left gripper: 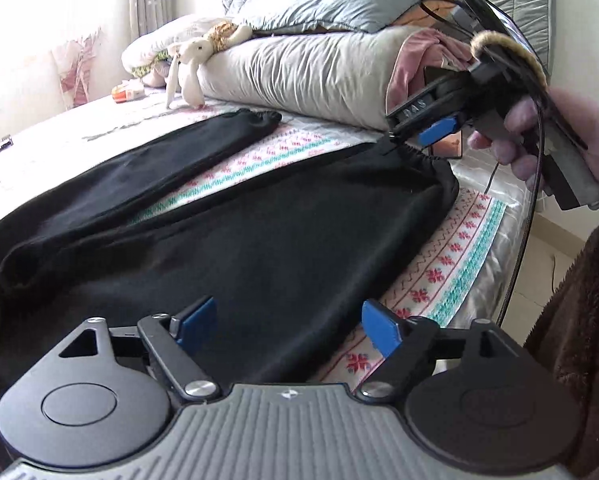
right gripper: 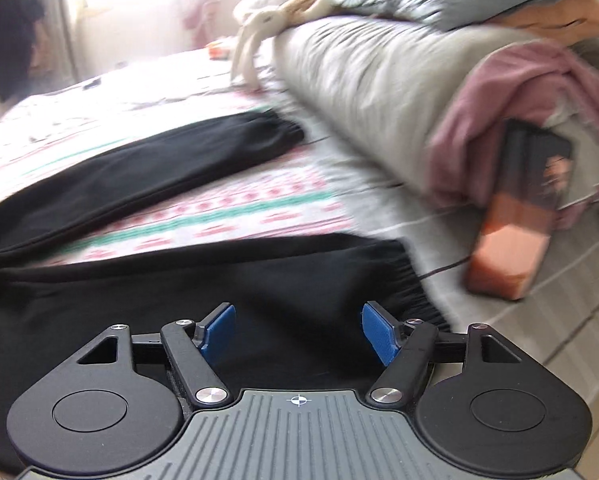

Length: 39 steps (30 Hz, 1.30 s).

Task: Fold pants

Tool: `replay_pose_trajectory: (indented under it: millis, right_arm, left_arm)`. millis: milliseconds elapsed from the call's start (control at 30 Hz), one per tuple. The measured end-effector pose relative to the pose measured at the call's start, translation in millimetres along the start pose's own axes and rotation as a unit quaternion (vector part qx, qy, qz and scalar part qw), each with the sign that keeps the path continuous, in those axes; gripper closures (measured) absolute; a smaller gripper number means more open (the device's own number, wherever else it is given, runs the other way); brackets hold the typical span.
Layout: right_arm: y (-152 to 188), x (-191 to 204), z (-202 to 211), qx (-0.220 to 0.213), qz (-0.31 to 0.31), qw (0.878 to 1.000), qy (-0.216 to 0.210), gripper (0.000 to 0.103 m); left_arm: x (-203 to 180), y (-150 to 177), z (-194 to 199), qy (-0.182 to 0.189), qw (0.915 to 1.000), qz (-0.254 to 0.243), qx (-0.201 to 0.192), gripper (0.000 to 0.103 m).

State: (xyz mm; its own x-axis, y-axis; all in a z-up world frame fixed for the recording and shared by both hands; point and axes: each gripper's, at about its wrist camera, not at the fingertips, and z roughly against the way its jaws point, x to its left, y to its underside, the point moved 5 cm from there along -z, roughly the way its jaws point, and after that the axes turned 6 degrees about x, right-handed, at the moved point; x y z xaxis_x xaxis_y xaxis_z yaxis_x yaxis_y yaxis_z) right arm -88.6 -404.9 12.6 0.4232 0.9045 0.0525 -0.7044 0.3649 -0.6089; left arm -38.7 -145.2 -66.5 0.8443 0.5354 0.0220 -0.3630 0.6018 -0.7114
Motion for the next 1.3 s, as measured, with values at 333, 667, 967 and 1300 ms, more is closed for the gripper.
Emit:
replay_pose_trajectory:
  millis: [333,667,967,1300]
  right_arm:
    - [43,53,-31,0.096,0.012,0.988,-0.119,0.031]
    - [62,64,-7,0.077,0.103,0.990,-0.064,0.022]
    - [38,80,-11,0.069,0.089,0.992,-0.049,0.020]
    - [23,162,-12,0.060,0.171,0.981,-0.066,0.018]
  left_arm:
    - [-23,25,-10,0.077,0.9950,-0.029,0.058,0.000]
    - [9,28,20,0.054,0.9980,0.018,0.029,0.000]
    - [74,52,48,-0.043,0.9933,0.106,0.017,0.000]
    - [149,68,88,-0.141,0.9724,0.184,0.028,0.000]
